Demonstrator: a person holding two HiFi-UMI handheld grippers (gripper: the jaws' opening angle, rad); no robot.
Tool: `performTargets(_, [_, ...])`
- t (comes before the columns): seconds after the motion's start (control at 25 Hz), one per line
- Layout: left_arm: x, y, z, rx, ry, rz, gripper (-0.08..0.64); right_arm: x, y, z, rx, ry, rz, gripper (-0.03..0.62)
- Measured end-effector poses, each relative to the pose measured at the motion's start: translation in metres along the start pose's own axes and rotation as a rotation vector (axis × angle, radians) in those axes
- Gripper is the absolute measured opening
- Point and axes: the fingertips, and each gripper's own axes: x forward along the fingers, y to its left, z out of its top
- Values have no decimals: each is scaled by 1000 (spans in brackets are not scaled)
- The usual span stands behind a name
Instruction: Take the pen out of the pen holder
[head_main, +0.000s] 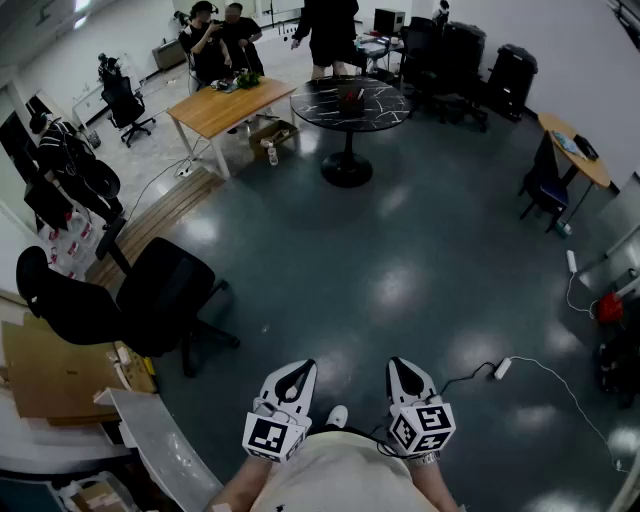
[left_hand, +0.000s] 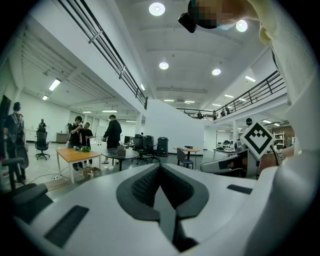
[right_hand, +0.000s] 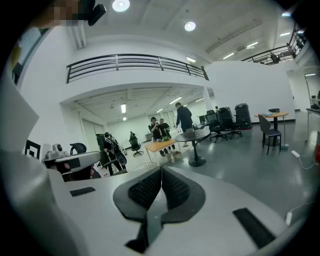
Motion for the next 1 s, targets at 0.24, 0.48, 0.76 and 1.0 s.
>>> performTargets(0.24, [11, -9, 1, 2, -12, -8, 11, -1, -12, 1, 3, 2, 0, 18])
performTargets(0.48, [16, -4, -1, 7, 10, -20, 11, 9, -20, 2, 18, 10, -20, 18])
performTargets(0.76, [39, 22, -12, -45, 23, 10, 11, 37, -21, -4, 11, 61, -9, 18])
performTargets(1.0, [70, 72, -3, -75, 22, 5, 11, 87, -17, 15, -9, 97, -26, 18])
